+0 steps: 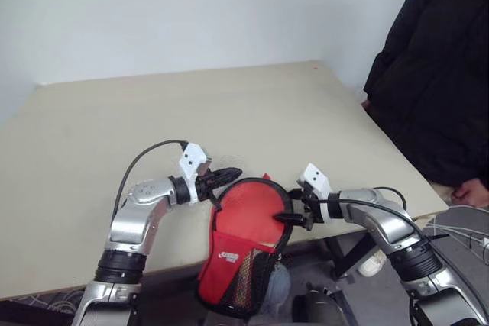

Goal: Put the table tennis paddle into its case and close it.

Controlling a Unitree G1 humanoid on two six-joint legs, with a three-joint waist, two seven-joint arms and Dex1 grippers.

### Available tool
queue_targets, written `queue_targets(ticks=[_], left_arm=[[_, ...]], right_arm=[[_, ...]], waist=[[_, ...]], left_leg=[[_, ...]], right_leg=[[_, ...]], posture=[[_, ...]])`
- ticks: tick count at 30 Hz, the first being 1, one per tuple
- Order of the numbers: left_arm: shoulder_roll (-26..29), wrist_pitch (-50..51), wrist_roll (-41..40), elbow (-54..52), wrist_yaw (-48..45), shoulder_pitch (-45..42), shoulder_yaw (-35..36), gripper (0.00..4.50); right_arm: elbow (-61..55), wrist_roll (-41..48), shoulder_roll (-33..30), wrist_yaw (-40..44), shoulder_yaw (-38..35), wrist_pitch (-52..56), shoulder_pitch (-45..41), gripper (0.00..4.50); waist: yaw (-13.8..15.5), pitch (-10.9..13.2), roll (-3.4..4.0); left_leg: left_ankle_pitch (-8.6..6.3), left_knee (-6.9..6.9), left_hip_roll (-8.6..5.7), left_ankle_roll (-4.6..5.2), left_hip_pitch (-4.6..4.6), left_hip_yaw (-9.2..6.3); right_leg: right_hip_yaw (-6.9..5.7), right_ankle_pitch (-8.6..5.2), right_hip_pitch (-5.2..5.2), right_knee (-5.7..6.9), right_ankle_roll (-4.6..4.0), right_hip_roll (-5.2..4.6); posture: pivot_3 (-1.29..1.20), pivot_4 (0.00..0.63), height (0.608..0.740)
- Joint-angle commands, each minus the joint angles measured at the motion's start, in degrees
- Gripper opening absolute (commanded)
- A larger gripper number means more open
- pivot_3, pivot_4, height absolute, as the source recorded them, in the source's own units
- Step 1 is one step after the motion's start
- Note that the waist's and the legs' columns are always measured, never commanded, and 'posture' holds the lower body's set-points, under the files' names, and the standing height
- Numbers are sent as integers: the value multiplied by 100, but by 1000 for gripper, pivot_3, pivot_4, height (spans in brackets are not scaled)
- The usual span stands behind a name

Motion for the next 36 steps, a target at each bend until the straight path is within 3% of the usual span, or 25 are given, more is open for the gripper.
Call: queue_targets(ticks=[1, 5, 14, 21, 27, 30, 36], left_arm=[[90, 39, -148, -303, 126, 75, 206, 0], [129, 71, -169, -389, 212, 239, 309, 0], [97, 63, -201, -499, 403, 482, 311, 0], [94, 116, -264, -613, 488, 539, 271, 0], [110, 153, -297, -626, 526, 505, 257, 0], [113, 166, -305, -671, 552, 533, 266, 0], [127, 182, -319, -723, 599, 563, 294, 0]], right_arm=[[10, -22, 86, -19, -74, -173, -194, 3156], [132, -40, 57, -1, -116, -251, -275, 2015], [415, -100, 72, 120, -114, -429, -560, 28], [1364, -602, 367, 25, 51, -1256, -1391, 28], [3438, -996, 1110, -388, -72, -2161, -2892, 28], [4970, -1240, 1670, -1113, -197, -2775, -3861, 28], [6751, -1536, 2360, -1728, -380, -3655, -4743, 28]], waist=[[-10, 0, 0], [-37, 0, 0], [-44, 0, 0], [-51, 0, 0], [-77, 4, 1], [-83, 4, 1], [-97, 5, 1]], left_leg=[[0, 0, 1, 0, 0, 0], [0, -3, 2, 0, 0, 2], [1, -2, 2, 0, 0, 7], [3, -1, 2, -3, 0, 14], [27, -2, 21, -18, -1, 47], [30, -3, 32, -24, 1, 51], [39, -16, 51, -41, 0, 62]], right_leg=[[0, 0, 0, 0, 0, 1], [0, 0, -4, 2, 0, 2], [3, 1, -4, 2, 0, 1], [5, 4, -7, 6, -4, 1], [4, 25, -17, 20, -21, 8], [4, 27, -18, 25, -24, 18], [16, 41, -31, 26, -26, 43]], posture=[[0, 0, 725], [0, 0, 725], [0, 0, 725], [0, 0, 725], [0, 0, 725], [0, 0, 725], [0, 0, 725]])
